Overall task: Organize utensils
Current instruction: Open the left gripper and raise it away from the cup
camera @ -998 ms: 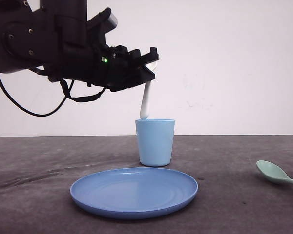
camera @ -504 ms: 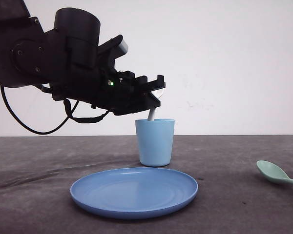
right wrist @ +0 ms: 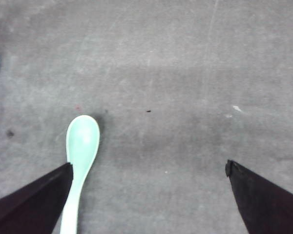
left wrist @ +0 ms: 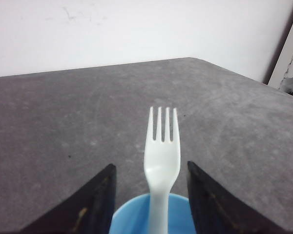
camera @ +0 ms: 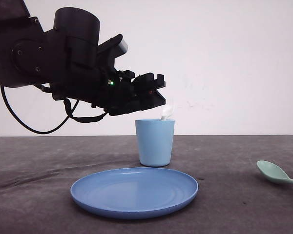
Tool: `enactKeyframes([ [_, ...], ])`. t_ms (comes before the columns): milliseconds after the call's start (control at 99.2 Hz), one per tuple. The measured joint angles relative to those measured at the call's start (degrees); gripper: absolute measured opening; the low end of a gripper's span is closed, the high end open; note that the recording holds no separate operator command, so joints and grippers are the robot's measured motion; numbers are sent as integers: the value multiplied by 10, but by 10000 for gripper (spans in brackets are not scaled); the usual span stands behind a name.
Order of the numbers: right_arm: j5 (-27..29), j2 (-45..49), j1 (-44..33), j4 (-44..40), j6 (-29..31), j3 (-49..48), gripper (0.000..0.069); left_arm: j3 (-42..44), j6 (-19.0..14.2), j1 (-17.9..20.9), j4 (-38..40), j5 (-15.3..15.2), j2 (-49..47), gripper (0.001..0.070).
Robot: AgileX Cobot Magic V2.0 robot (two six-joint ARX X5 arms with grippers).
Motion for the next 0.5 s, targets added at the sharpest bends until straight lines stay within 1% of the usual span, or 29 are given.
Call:
enactKeyframes([
  [101,-25,6,0,0,-1,0,637,0,0,0,-35,0,-39,271],
  [192,-44,21,0,-3,-1,0,637,0,0,0,-95,0,-91,271],
  [353,-90,64,0,-3,-1,0,637,1,0,7,-250,0,-193,271],
  [504,-133,117,2,4,-1,0,637,1,0,34,-399,0,-288,271],
])
